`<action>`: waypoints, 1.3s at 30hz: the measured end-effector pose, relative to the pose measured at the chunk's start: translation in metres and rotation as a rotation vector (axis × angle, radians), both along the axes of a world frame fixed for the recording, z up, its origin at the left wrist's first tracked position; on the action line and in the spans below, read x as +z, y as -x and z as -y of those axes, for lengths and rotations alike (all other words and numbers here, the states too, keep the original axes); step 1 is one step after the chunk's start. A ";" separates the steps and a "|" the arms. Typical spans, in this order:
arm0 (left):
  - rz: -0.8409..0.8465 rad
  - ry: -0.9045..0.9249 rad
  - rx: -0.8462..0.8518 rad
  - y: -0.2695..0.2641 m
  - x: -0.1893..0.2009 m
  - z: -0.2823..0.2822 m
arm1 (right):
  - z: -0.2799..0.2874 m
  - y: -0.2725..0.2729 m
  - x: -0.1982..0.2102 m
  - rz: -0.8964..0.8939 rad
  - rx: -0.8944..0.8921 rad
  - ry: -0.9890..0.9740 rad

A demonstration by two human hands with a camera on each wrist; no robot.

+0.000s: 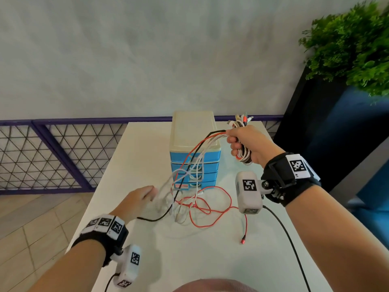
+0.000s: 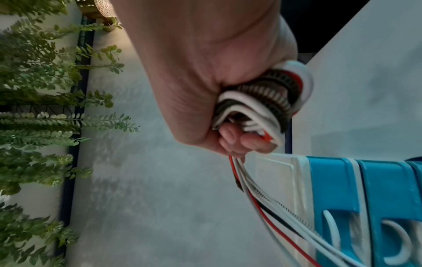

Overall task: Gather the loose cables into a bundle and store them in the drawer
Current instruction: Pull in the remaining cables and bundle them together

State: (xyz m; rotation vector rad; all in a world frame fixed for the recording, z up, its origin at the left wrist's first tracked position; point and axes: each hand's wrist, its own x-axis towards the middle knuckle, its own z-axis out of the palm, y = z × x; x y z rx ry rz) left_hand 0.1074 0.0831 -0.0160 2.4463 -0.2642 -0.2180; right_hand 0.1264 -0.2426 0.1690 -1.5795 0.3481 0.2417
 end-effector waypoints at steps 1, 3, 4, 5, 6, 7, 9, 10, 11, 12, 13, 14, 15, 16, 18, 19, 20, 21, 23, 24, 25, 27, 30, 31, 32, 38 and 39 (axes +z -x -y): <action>-0.042 -0.126 -0.034 0.003 -0.008 -0.006 | 0.002 -0.001 0.002 0.006 -0.018 -0.021; -0.147 -0.294 -0.070 0.008 -0.025 -0.022 | 0.007 -0.001 0.006 0.001 -0.015 -0.072; -0.197 -0.276 -0.075 0.009 -0.029 -0.028 | 0.007 -0.001 0.006 -0.005 0.009 -0.086; -0.246 -0.222 -0.085 0.010 -0.027 -0.029 | 0.006 0.000 0.006 -0.010 0.038 -0.084; -0.275 -0.160 -0.100 0.010 -0.024 -0.026 | 0.004 0.000 0.005 -0.013 0.070 -0.068; -0.277 -0.116 -0.118 0.009 -0.016 -0.019 | 0.000 0.001 0.004 -0.014 0.106 -0.044; -0.165 -0.025 -0.091 0.002 -0.003 -0.003 | -0.010 0.003 0.003 -0.016 0.185 -0.009; -0.075 0.033 -0.067 -0.001 0.006 0.007 | -0.015 0.003 0.002 -0.017 0.221 -0.003; 0.020 0.091 -0.061 -0.004 0.016 0.017 | -0.019 0.003 0.002 -0.018 0.248 -0.001; 0.095 0.126 -0.090 -0.007 0.024 0.026 | -0.022 0.003 0.002 -0.017 0.267 -0.001; 0.135 0.128 -0.132 -0.009 0.032 0.035 | -0.024 0.002 0.002 -0.013 0.279 -0.001; 0.151 0.122 -0.171 -0.011 0.038 0.043 | -0.026 0.001 0.002 -0.009 0.287 0.001; 0.166 0.106 -0.194 -0.013 0.043 0.050 | -0.028 0.001 0.002 -0.006 0.295 0.003; 0.184 0.097 -0.204 -0.014 0.044 0.054 | -0.029 0.001 0.003 -0.005 0.299 0.003; 0.195 0.079 -0.199 -0.013 0.042 0.059 | -0.030 0.002 0.004 -0.005 0.301 -0.010; 0.180 0.061 -0.191 -0.012 0.038 0.060 | -0.030 0.002 0.005 -0.003 0.301 -0.019; 0.163 0.042 -0.174 -0.011 0.032 0.060 | -0.030 0.003 0.006 0.000 0.300 -0.028; 0.140 0.019 -0.152 -0.010 0.027 0.059 | -0.029 0.004 0.006 0.005 0.296 -0.039; 0.110 -0.008 -0.098 -0.007 0.017 0.053 | -0.027 0.005 0.009 0.020 0.272 -0.057; 0.095 -0.056 -0.068 -0.007 0.011 0.046 | -0.024 0.005 0.010 0.031 0.252 -0.058; 0.077 -0.129 -0.042 -0.005 0.006 0.040 | -0.021 0.004 0.012 0.040 0.228 -0.055; 0.047 -0.245 -0.015 0.000 -0.005 0.026 | -0.015 0.002 0.013 0.049 0.183 -0.050; -0.002 -0.332 -0.056 0.001 -0.010 0.016 | -0.014 0.002 0.009 0.032 0.180 -0.049; -0.022 -0.318 -0.071 -0.003 -0.010 0.015 | -0.016 0.003 0.006 0.022 0.197 -0.045; -0.014 -0.273 -0.076 -0.007 -0.008 0.015 | -0.019 0.003 0.004 0.013 0.221 -0.033; 0.492 0.232 0.103 -0.019 0.059 0.049 | -0.032 0.003 -0.004 -0.028 0.404 0.118; 0.532 0.321 0.115 -0.018 0.077 0.060 | -0.035 0.004 -0.005 -0.035 0.440 0.132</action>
